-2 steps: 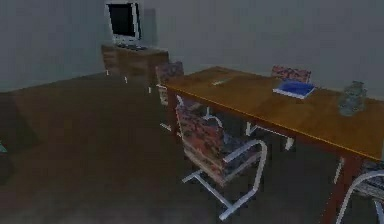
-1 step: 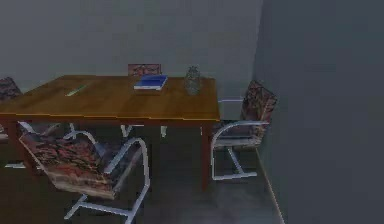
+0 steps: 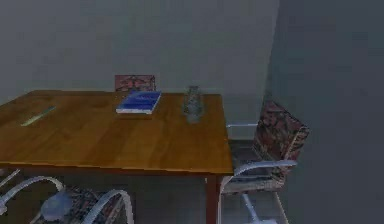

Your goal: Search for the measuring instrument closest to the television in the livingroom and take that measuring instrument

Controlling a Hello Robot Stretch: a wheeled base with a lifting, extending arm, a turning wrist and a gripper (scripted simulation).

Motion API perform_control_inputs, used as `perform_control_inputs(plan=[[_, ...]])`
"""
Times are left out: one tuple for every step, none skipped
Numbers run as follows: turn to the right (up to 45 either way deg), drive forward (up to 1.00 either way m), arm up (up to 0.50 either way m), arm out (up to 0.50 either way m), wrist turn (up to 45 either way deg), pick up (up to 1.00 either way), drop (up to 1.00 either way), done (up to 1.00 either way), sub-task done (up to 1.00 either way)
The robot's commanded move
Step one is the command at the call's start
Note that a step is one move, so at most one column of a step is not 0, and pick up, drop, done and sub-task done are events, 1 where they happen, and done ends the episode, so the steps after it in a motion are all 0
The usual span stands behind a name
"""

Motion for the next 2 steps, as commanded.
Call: perform_control_inputs(plan=[[-45.0, 0.0, 0.0, 0.0, 0.0, 0.0, 0.0, 0.0, 0.0], [-45.0, 0.0, 0.0, 0.0, 0.0, 0.0, 0.0, 0.0, 0.0]])
